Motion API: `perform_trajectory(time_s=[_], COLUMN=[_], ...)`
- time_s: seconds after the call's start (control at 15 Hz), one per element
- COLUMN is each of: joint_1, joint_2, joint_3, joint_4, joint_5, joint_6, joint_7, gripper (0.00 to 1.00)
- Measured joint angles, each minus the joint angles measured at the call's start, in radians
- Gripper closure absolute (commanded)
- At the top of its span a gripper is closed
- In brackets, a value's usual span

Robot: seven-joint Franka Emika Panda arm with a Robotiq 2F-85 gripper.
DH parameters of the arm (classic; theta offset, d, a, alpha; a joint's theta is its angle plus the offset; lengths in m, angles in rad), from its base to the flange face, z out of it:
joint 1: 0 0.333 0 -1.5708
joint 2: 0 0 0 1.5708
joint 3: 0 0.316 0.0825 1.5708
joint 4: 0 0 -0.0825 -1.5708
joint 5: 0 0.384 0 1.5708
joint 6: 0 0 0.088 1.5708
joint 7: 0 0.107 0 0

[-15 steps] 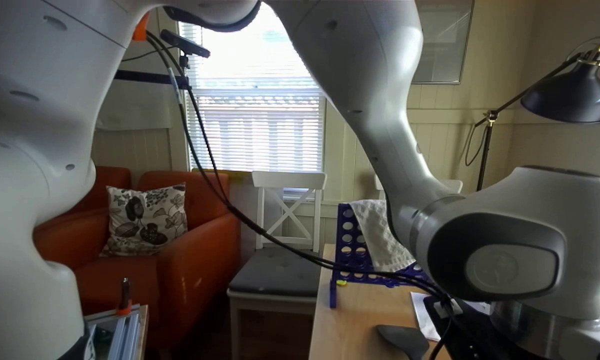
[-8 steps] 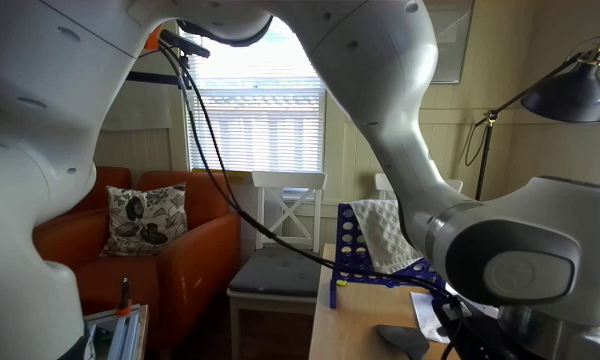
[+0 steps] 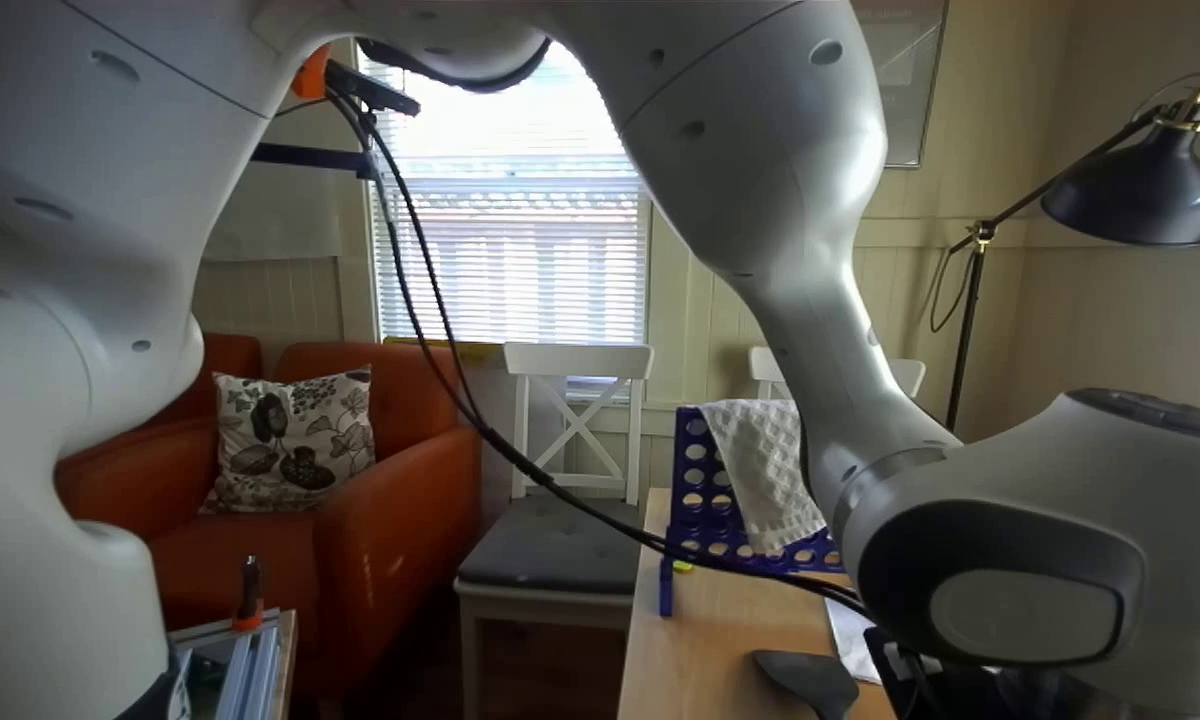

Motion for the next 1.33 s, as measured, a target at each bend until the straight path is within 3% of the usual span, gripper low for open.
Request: perform_trajectory(time_s=[0.4, 0.6, 0.8, 1.13, 1.33], joint_1=[-0.171, -0.204, -0.165, -0.016, 0.023], joint_2=[0.006, 0.005, 0.004, -0.006, -0.007], joint_3=[0.114, 0.131, 0.110, 0.008, -0.021], joint_4=[0.000, 0.000, 0.000, 0.000, 0.000], joint_5=[0.153, 0.176, 0.162, 0.074, 0.048], joint_6=[0.000, 0.000, -0.008, -0.059, -0.073], joint_7=[-0.192, -0.239, -0.230, -0.104, -0.065], gripper=[0.00, 0.00, 0.00, 0.00, 0.00])
